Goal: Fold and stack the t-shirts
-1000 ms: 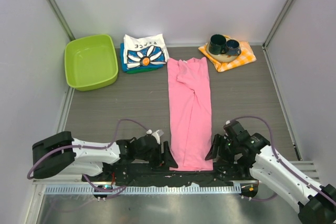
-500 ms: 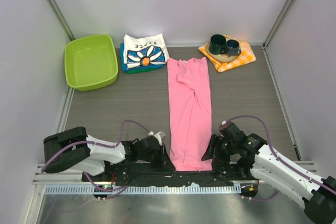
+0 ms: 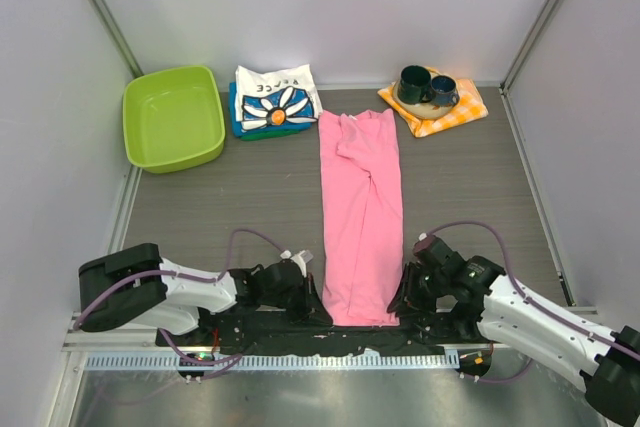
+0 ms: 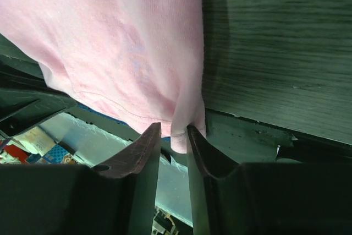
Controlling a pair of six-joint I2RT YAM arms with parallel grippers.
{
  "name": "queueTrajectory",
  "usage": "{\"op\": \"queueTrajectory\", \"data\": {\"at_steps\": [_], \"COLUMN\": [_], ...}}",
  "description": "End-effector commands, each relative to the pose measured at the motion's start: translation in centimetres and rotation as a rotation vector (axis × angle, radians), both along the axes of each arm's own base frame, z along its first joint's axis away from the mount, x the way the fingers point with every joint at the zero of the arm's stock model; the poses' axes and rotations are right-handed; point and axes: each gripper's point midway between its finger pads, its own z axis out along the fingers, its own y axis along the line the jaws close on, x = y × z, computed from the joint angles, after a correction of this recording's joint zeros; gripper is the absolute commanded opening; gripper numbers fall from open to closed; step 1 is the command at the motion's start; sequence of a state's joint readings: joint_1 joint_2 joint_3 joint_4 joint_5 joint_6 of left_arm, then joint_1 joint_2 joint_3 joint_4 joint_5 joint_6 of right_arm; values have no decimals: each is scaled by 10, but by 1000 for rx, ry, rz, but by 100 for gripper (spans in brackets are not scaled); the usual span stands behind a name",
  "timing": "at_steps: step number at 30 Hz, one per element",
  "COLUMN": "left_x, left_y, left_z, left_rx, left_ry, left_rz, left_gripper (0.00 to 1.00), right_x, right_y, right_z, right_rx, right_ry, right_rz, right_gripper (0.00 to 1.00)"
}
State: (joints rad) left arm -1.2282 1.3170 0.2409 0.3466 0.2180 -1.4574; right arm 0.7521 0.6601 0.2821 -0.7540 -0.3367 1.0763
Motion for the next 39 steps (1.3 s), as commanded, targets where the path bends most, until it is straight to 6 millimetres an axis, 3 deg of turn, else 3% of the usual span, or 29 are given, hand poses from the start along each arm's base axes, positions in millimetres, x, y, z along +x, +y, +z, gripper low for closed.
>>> {"op": "queueTrajectory", "data": {"at_steps": [1,4,7,12,17,18,21,24,29,36,39], "left_x": [10,14,16,18,19,19,20,20,17,12,13], "left_y": [10,9,9,8,12,12,15,16,13,7,5], "left_z": [-11,-9,-7,0,4,6,7,5,-6,-20,-19], "left_rx": [63,53,49,60,101,101,109,116,119,115,107], "left_ry": [-36,-45,-47,-66,-89,-90,-94,-95,-75,-38,-38], "left_rz": [25,33,37,29,16,15,17,17,8,-12,-11], "left_gripper": [0,0,0,3,26,39,59,68,63,34,28], "right_x": [5,4,-1,-1,1,0,1,1,-4,-2,-3], "right_y": [5,2,-5,-12,-13,-17,-20,-20,-18,-16,-16], "right_z": [-1,-7,-14,-13,-7,-8,-4,-3,-10,-10,-13], "right_rx": [1,-23,-68,-109,-117,-137,-151,-149,-137,-126,-125], "right_ry": [-17,-18,-5,-18,-40,-34,-44,-45,-20,-27,-19], "right_rz": [-9,1,28,50,63,66,71,67,63,55,57], "right_gripper": [30,29,38,44,44,44,44,44,43,39,33]}}
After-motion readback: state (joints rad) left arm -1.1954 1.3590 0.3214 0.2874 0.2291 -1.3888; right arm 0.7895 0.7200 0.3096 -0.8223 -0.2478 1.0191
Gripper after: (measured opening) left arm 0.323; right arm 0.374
